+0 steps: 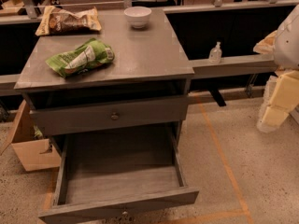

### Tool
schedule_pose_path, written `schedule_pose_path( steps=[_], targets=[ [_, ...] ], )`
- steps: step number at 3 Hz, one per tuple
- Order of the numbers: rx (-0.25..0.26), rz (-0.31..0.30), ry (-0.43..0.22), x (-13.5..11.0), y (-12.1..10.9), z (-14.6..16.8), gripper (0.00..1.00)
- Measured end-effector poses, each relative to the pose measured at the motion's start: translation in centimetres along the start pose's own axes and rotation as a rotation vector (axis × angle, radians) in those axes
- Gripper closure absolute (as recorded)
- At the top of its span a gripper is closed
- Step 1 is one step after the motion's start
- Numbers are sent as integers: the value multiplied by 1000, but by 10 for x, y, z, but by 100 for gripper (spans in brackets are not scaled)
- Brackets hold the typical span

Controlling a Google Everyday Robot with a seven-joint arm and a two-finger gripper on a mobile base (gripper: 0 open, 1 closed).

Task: Place green rice chip bag into middle drawer

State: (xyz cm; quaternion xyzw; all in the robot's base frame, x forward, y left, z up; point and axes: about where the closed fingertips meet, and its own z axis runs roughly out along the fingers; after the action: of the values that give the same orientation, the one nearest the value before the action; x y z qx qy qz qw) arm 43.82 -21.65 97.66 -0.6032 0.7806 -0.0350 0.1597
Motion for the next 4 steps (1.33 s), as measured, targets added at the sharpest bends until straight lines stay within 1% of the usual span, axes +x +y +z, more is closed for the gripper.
schedule_pose_path(
  steps=[1,2,3,4],
  targets=[
    [0,0,0,0,0,0,0],
    [52,19,-66,-12,-16,0,0],
    [147,1,-303,-55,-67,0,0],
    [186,-90,-583,-126,-122,0,0]
  ],
)
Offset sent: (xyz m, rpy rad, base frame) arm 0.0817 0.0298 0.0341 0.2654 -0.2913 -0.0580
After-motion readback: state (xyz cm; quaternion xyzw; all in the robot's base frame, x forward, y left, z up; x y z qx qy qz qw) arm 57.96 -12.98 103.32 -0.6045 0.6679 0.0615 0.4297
